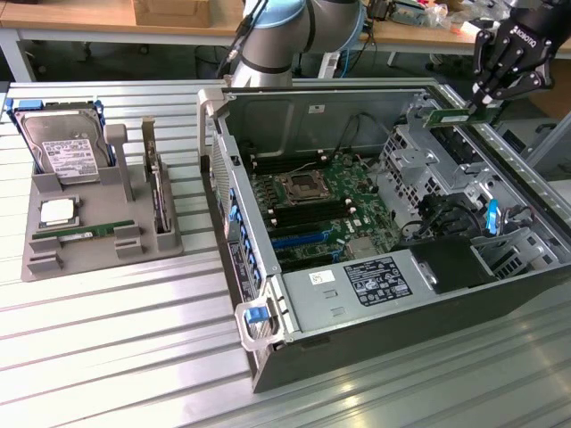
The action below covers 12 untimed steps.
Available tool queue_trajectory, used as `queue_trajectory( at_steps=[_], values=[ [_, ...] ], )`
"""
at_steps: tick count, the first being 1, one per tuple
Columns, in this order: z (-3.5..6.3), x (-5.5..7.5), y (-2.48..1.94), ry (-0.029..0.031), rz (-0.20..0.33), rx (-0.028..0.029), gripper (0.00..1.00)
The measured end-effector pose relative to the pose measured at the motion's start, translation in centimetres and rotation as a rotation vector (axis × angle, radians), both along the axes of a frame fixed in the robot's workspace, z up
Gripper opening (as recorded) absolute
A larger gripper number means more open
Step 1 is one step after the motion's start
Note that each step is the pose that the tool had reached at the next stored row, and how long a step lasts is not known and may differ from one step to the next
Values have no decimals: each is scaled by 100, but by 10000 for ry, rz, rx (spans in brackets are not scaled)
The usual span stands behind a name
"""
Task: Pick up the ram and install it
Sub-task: 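Pick up the ram and move it above insertion slot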
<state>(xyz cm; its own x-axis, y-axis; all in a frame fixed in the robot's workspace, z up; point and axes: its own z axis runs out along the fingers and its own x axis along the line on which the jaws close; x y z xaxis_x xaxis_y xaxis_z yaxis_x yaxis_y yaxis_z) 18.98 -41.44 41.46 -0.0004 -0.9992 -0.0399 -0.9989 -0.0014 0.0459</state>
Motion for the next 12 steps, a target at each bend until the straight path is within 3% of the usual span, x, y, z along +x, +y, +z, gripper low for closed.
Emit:
queue_trajectory(
  at_steps=[2, 10, 12],
  values=[
    [-2, -97, 0, -1, 1, -1, 12],
    [-23, -889, -1, 1, 0, -1, 12],
    [-23, -897, -1, 0, 1, -1, 12]
  ],
)
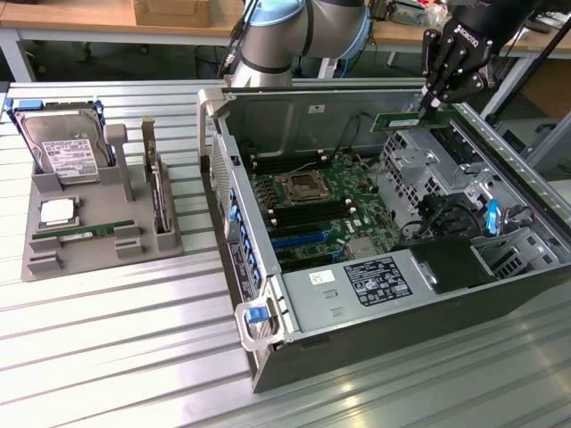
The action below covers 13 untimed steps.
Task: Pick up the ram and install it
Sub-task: 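Pick up the ram and move it above insertion slot, then insert the ram into the slot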
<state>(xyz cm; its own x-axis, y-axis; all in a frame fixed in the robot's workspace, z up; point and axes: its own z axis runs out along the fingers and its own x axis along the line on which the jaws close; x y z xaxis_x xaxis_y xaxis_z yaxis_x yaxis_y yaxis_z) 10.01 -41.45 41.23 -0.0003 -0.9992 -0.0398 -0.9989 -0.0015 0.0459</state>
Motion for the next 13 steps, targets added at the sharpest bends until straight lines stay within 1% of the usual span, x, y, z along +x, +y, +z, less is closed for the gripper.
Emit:
queue_trajectory(
  at_steps=[5, 7, 13],
  values=[
    [-3, 0, 0, 2, 0, -1, 12],
    [-11, 4, 2, 10, 8, -1, 12],
    [-47, 5, 3, 11, 10, 1, 12]
  ],
)
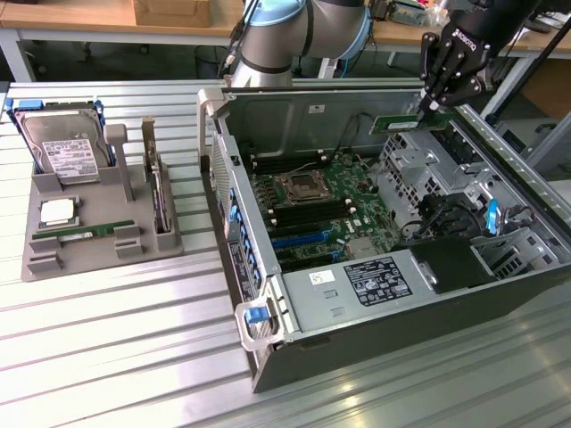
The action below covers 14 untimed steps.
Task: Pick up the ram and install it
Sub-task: 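Insert the ram into the slot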
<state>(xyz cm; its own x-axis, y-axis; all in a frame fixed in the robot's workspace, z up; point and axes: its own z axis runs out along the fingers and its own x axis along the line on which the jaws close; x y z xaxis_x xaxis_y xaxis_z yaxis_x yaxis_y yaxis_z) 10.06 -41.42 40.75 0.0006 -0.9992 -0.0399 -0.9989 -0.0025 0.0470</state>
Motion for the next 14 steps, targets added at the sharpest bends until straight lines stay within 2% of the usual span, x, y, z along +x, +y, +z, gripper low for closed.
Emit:
queue_trajectory(
  at_steps=[14],
  values=[
    [-61, 0, 0, 0, 0, 0, 12]
  ],
)
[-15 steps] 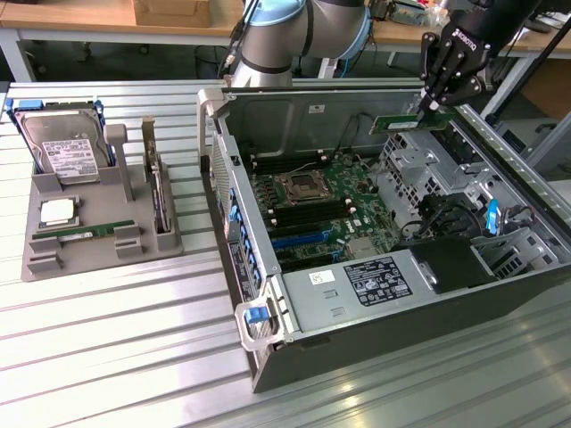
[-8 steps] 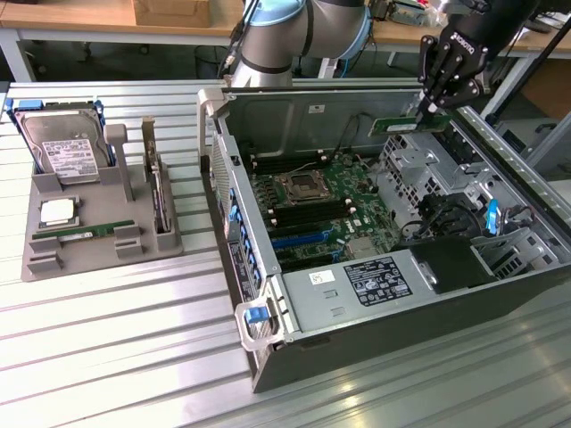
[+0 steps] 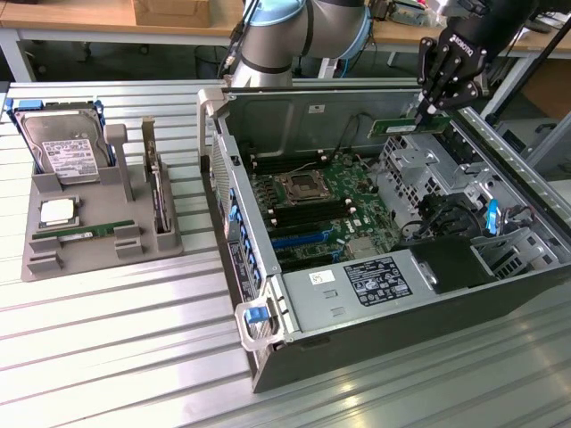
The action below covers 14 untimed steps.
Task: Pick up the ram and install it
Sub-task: 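Insert the ram into the slot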
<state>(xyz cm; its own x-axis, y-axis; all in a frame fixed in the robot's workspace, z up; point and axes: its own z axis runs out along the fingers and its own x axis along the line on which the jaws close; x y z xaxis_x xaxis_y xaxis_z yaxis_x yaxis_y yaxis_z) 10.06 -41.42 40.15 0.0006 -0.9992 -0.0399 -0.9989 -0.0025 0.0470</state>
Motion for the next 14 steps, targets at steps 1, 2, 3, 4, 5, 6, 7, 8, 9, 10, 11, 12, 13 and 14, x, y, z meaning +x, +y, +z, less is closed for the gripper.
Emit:
queue_trajectory(
  at_steps=[1, 2, 3, 4, 5, 6, 7, 8, 9, 10, 11, 12, 13, 14],
  values=[
    [-2, 0, 0, 0, 0, 0, 12],
    [-3, 0, 0, 0, 0, 0, 12],
    [-4, 0, 0, 0, 0, 0, 12],
    [-6, 0, 0, 0, 0, 0, 12],
    [-9, 0, 0, 0, 0, 0, 12],
    [-12, 0, 0, 0, 0, 0, 12],
    [-14, 0, 0, 0, 0, 0, 12],
    [-16, 0, 0, 0, 0, 0, 12],
    [-18, 0, 0, 0, 0, 0, 12],
    [-21, 0, 0, 0, 0, 0, 12],
    [-23, 0, 0, 0, 0, 0, 12],
    [-26, 0, 0, 0, 0, 0, 12],
    [-28, 0, 0, 0, 0, 0, 12],
    [-31, 0, 0, 0, 0, 0, 12]
  ],
)
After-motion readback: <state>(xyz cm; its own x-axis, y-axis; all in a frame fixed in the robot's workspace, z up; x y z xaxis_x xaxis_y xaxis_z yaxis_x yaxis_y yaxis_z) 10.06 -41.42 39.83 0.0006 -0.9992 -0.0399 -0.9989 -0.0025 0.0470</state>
